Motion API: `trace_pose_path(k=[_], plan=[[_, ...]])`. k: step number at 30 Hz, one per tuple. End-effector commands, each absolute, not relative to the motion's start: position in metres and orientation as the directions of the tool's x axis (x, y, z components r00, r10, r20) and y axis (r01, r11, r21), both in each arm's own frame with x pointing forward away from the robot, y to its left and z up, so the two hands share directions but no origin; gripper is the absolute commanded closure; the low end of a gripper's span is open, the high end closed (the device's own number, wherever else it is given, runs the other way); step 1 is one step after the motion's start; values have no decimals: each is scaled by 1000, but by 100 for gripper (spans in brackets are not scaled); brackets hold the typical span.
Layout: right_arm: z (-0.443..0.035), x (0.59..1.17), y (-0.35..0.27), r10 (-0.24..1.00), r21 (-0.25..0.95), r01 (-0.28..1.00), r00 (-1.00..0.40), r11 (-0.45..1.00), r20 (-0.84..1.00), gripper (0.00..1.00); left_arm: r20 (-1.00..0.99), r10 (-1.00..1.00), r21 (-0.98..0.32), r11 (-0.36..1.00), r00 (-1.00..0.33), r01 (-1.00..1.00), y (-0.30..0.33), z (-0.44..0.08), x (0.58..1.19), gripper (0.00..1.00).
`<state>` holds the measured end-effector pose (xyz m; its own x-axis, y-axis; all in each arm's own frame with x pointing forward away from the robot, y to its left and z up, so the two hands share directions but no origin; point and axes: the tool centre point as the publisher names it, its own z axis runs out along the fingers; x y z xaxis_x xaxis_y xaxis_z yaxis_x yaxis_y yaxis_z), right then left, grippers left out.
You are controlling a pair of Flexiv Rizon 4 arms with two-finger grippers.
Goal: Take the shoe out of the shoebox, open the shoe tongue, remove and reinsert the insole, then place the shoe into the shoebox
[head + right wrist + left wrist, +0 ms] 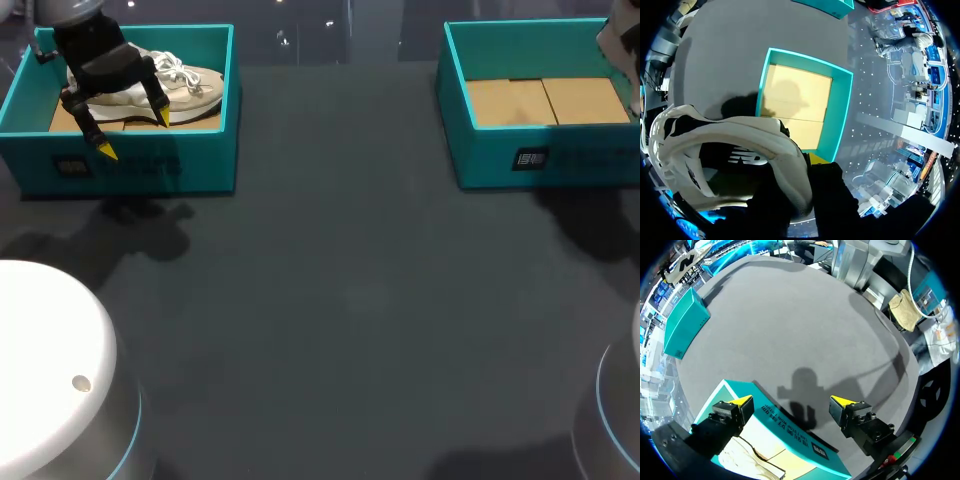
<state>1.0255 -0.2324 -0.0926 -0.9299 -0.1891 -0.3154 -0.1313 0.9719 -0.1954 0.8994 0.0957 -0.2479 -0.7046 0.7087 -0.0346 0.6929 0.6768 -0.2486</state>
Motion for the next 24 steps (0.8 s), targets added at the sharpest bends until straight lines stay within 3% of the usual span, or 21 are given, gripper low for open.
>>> trace_pose_path(k=[1, 9, 20, 24], plan=[[-98, 1034, -235, -187, -178, -132, -921, 975, -341, 100, -33, 710, -248, 677, -704, 694, 96, -248, 900, 0], [-118, 1084, -277, -133, -131, -91, -924, 987, -358, 100, -33, 710, -248, 677, -704, 694, 96, -248, 900, 0], [-149, 1100, -296, -104, -111, -75, -953, 991, -283, 100, -33, 710, -248, 677, -704, 694, 96, -248, 900, 0], [-154, 1100, -306, 15, -88, 41, -962, 995, -273, 100, -33, 710, -248, 677, -704, 694, 96, -248, 900, 0]])
